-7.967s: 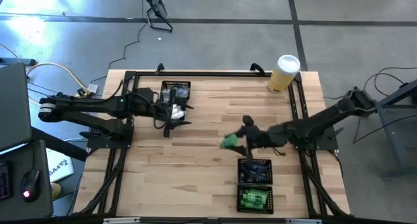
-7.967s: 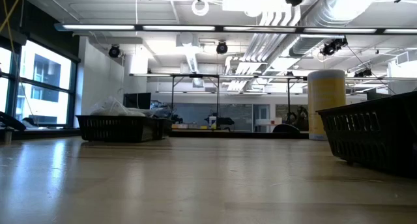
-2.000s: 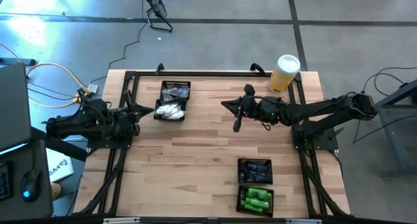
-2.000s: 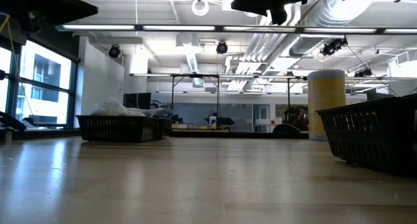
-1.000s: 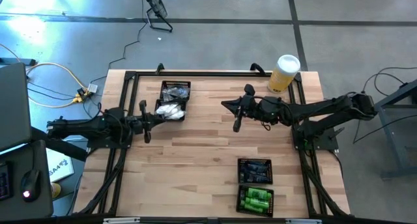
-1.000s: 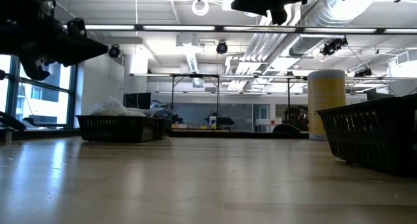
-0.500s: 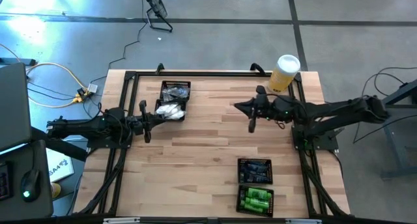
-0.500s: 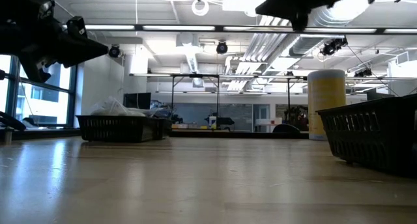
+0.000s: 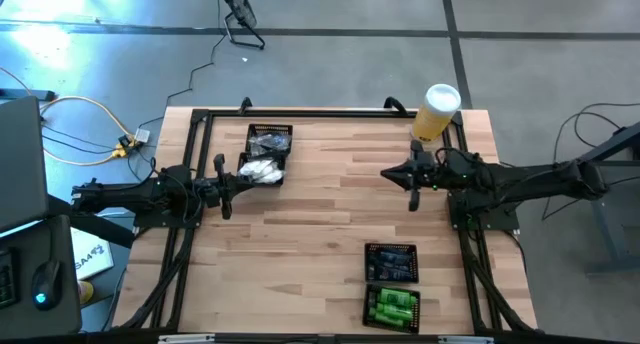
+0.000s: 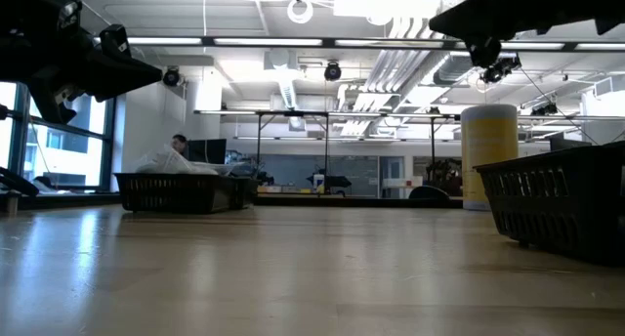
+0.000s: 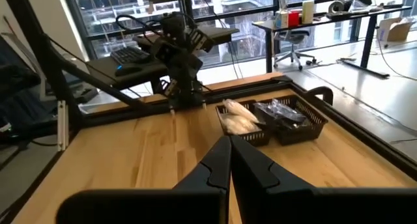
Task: Pick & Place Travel size toiletries
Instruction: Return to Home Position
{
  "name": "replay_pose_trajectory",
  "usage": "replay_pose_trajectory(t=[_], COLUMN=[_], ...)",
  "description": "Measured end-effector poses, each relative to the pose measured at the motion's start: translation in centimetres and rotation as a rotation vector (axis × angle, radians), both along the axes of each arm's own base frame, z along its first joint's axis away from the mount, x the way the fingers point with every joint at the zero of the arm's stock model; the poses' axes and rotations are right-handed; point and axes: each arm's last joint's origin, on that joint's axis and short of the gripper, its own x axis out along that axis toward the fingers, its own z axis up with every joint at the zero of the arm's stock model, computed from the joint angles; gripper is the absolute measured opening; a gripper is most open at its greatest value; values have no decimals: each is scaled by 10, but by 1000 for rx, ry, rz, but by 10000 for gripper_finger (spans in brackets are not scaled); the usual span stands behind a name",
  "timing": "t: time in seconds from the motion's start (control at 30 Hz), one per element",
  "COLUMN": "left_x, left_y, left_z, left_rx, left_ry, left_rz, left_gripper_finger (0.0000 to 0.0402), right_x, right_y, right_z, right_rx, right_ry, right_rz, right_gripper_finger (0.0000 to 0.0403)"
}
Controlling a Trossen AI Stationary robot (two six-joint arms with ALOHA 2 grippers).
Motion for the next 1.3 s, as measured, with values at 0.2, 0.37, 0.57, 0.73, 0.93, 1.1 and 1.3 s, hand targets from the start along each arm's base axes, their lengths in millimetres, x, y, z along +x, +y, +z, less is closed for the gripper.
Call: replay_pose_trajectory(t=[0.2, 0.37, 0.57, 0.73, 0.93, 1.1, 1.3], left_x=[0, 0, 0, 0, 0, 0, 0], left_y=[0, 0, 0, 0, 0, 0, 0], left_z=[0, 0, 0, 0, 0, 0, 0], left_rx=[0, 0, 0, 0, 0, -1, -1], left_ry=[1, 1, 1, 1, 2, 2, 2], left_rz=[0, 0, 0, 0, 0, 0, 0], left_gripper_finger=[6, 6, 6, 6, 6, 6, 6], right_x=[-21, -37, -57, -70, -83, -94, -109], right_y=[1, 2, 3, 4, 4, 5, 6], right_z=[1, 5, 7, 8, 7, 5, 4], right_rx=[-1, -4, -3, -3, 4, 13, 19], right_ry=[-12, -16, -31, -53, -55, -61, -91], right_rz=[-3, -1, 2, 7, 6, 18, 31], right_gripper_finger=[3, 3, 3, 3, 3, 3, 3])
